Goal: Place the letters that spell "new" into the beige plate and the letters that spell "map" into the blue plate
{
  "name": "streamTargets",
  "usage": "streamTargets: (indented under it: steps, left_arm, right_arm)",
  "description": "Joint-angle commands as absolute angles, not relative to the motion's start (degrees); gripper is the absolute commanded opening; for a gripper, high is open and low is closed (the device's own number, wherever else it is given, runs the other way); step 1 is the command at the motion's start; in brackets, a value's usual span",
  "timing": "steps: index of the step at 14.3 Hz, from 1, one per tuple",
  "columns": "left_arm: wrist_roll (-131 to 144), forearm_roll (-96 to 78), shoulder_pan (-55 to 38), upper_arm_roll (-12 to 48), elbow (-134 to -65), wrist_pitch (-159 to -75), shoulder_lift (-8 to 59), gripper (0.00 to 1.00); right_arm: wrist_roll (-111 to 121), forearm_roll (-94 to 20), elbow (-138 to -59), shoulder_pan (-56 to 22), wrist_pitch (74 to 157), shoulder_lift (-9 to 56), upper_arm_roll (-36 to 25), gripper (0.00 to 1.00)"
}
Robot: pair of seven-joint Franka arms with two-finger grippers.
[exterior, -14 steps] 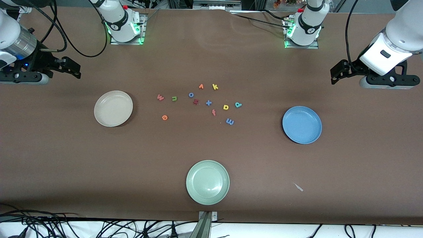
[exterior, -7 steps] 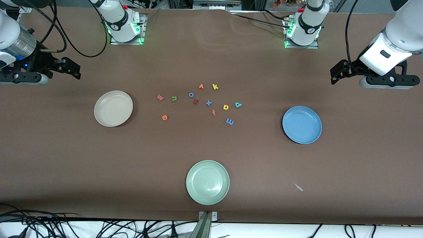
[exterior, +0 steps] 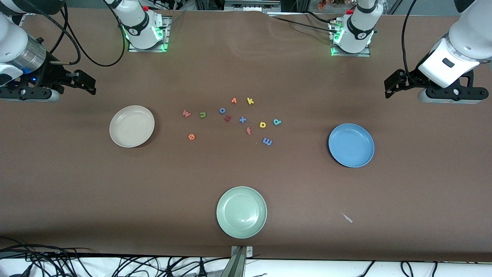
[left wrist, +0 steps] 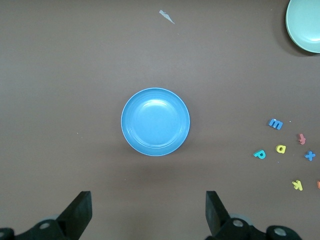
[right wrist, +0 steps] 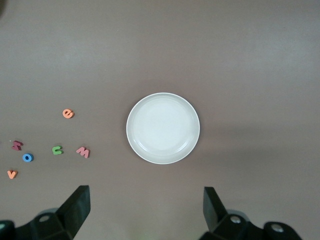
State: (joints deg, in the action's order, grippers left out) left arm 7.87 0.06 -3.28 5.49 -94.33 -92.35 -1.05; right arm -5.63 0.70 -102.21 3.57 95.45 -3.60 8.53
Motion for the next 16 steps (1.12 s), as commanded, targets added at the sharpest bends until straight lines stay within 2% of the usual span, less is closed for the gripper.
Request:
streamTargets:
  steps: [1,16]
  left_arm:
    - [8.0,0.35,-3.43,5.71,-92.37,-91.23,-0.26,1.0]
    - [8.0,0.35,-3.34,5.71,-91.85,-91.23,0.44,1.0]
  right_arm:
    - [-6.24,1.05,-103.1,3.96,96.24,-4.39,9.05,1.0]
    - [-6.24,0.97,-102.74,3.87,95.71,-4.04,8.79,1.0]
